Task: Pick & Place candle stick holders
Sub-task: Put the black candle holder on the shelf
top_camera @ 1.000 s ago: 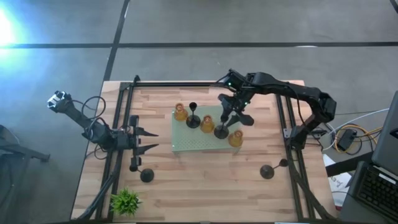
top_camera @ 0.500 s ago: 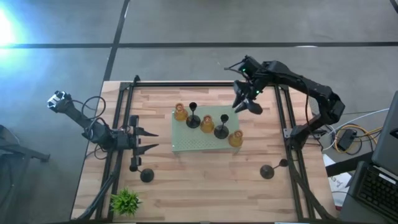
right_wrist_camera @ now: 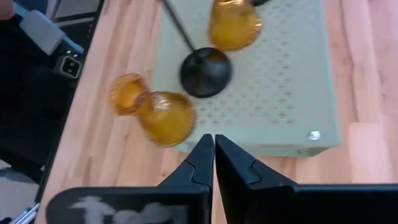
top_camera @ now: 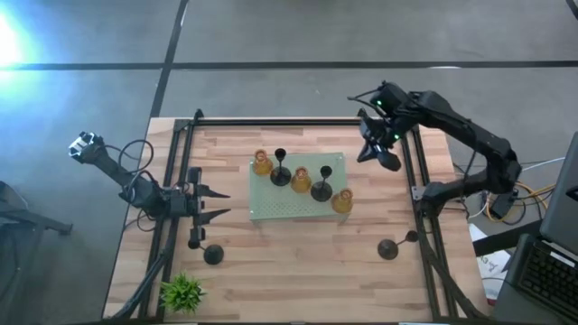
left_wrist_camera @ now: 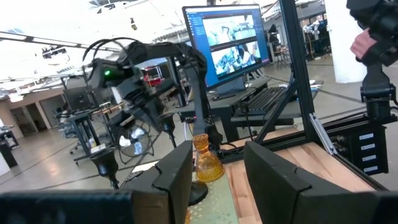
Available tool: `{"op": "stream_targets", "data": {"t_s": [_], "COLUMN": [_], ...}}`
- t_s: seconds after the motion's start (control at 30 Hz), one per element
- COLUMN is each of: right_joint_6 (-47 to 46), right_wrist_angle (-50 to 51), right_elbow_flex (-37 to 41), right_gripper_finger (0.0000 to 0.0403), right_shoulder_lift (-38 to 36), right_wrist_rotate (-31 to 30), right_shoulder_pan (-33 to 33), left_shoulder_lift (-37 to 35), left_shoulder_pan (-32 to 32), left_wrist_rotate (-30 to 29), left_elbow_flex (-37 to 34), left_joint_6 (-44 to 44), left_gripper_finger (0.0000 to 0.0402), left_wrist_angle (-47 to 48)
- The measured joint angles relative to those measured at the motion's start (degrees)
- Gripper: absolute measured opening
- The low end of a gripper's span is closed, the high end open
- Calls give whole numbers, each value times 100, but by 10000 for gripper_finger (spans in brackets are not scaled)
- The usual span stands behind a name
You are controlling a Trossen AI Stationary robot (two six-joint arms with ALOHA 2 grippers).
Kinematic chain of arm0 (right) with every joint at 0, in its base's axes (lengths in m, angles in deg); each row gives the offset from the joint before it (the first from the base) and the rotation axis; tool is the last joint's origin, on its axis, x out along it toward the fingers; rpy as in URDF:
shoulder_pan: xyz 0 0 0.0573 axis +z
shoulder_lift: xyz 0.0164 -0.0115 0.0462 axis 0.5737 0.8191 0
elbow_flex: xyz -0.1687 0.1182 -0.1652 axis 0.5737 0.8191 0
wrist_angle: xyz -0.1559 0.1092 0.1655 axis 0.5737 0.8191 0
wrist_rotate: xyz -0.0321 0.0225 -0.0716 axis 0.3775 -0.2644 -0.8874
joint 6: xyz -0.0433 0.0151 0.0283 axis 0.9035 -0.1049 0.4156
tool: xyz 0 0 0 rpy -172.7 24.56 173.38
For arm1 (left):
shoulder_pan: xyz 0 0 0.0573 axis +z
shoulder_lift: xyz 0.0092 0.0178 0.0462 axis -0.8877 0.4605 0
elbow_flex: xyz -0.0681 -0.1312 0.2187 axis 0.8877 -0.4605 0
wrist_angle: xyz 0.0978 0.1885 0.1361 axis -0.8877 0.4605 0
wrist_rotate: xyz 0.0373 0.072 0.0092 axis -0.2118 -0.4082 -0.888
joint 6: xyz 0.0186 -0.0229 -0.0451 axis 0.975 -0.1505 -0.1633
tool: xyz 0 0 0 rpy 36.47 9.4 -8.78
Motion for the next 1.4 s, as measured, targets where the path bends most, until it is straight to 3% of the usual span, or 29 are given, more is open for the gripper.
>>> {"op": "stream_targets", "data": {"t_s": [0.4,0.83,1.4], "right_joint_6": [-1235,-2323,-2545], "right_wrist_angle": [-668,-1518,-2244], "right_elbow_flex": [1199,1807,1889], "right_gripper_finger": [8,8,8], "right_shoulder_lift": [-1031,-1098,-1084], "right_wrist_rotate": [-8,-11,-125], "right_shoulder_pan": [1088,2422,2587], "left_shoulder_lift": [-7,-22,-22], "left_shoulder_pan": [1,2,2], "left_wrist_rotate": [-1,0,0], "left_elbow_flex": [0,0,0], "left_joint_6": [0,-93,-116], "left_gripper_finger": [149,149,149], "left_wrist_angle": [-2,-6,-4]}}
